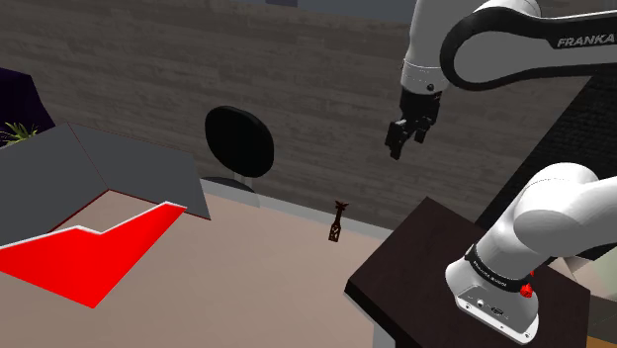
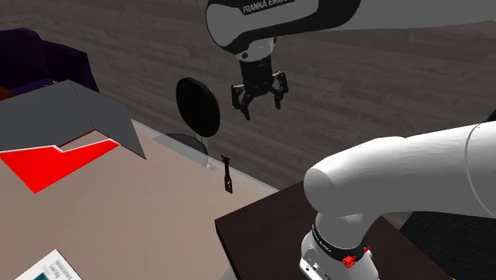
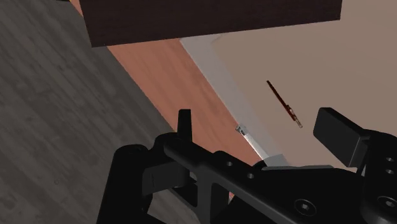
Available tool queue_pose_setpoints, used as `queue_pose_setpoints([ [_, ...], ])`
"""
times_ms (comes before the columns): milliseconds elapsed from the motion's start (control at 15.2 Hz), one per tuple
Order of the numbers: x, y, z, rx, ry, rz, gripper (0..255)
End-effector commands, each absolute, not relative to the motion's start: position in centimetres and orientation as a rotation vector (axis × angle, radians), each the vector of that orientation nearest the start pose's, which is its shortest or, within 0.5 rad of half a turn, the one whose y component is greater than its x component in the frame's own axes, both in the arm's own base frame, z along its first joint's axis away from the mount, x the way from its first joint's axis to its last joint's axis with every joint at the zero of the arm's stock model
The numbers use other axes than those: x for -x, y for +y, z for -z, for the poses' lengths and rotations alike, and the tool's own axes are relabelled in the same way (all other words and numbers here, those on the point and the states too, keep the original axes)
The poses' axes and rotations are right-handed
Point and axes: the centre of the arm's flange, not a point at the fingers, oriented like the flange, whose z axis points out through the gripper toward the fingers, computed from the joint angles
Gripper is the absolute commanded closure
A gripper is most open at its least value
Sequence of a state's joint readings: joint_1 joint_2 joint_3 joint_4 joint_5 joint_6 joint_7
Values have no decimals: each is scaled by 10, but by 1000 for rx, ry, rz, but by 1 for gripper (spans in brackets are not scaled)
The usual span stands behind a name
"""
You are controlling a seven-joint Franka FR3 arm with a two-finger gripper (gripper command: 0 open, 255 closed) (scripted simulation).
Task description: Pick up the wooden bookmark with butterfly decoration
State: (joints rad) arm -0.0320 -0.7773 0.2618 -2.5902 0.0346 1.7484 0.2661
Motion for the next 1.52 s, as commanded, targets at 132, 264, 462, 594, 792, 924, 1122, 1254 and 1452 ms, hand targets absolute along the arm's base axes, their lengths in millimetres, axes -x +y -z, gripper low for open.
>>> queue_pose_setpoints([
  [132, -320, 108, -441, 3302, 370, -45, 0],
  [264, -328, 121, -418, 3302, 450, -30, 0],
  [462, -343, 139, -385, 3298, 569, -6, 0],
  [594, -354, 151, -363, 3292, 650, 9, 0],
  [792, -372, 166, -330, 3280, 770, 33, 0],
  [924, -385, 175, -308, 3269, 850, 49, 0],
  [1122, -390, 178, -289, 3265, 881, 55, 0],
  [1254, -390, 178, -278, 3265, 881, 55, 0],
  [1452, -390, 178, -263, 3265, 881, 55, 0],
])
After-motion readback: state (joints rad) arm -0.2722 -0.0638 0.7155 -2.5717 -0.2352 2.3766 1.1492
